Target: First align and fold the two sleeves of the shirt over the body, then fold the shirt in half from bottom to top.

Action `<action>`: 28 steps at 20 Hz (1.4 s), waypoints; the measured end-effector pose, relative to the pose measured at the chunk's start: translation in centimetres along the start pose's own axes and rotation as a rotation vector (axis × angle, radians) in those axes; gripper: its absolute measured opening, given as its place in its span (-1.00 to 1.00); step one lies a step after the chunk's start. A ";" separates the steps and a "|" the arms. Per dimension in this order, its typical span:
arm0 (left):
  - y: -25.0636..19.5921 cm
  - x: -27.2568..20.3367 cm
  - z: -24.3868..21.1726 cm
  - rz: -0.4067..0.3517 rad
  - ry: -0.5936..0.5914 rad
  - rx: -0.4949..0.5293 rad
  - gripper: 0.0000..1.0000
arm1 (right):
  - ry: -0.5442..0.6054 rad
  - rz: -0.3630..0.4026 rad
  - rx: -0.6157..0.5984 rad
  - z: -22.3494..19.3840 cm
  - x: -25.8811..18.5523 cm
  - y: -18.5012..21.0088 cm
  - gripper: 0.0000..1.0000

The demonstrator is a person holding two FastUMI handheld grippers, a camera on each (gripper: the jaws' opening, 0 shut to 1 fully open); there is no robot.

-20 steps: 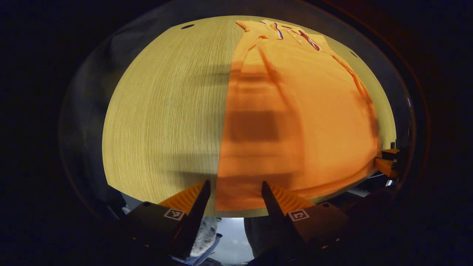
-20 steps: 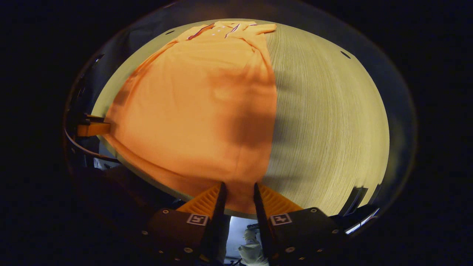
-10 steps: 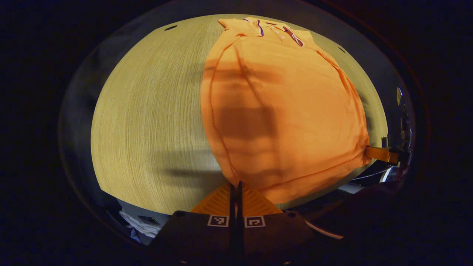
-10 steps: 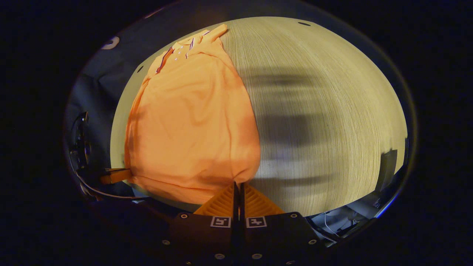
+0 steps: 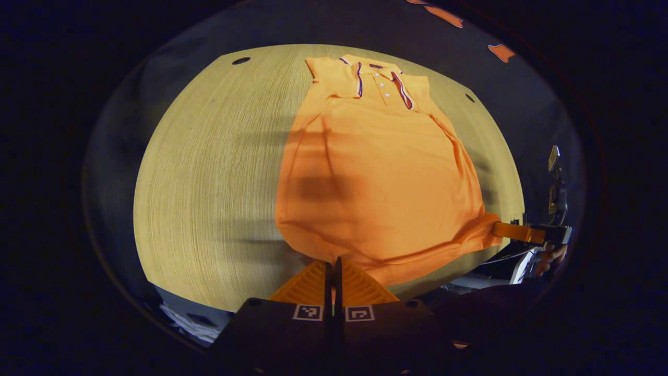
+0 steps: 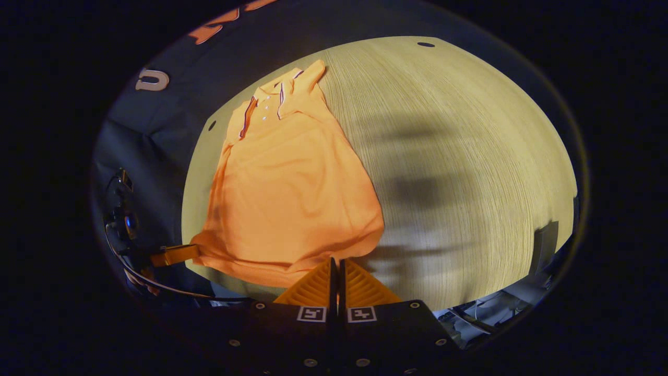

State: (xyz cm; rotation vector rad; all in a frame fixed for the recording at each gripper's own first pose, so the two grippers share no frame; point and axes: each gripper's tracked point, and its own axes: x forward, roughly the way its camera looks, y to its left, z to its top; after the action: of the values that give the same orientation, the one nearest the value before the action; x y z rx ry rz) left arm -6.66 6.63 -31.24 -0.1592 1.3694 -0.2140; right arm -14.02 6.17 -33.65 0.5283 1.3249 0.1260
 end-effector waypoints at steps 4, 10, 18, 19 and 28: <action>-1.6 -0.7 4.0 -0.043 -0.041 0.020 -0.98 | -0.048 0.055 -0.014 3.7 -1.0 2.0 -0.99; -2.0 -1.6 12.4 -0.093 -0.122 0.031 -0.98 | -0.115 0.089 -0.004 9.8 -2.0 4.3 -1.00; -1.1 -1.3 20.7 -0.137 -0.155 0.026 -0.98 | -0.167 0.095 -0.013 17.0 -1.2 7.0 -0.99; -0.9 -1.1 21.8 -0.142 -0.162 0.025 -0.98 | -0.174 0.093 -0.006 17.9 -1.1 7.2 -0.99; 0.4 -0.3 32.6 -0.146 -0.252 0.057 -0.99 | -0.242 0.118 0.007 27.7 -0.1 10.0 -0.99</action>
State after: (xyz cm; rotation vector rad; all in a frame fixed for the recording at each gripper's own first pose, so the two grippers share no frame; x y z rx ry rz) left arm 25.30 6.73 -24.75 -0.2309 1.1012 -0.3431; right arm 14.24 6.70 -25.23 0.6080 1.0588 0.1496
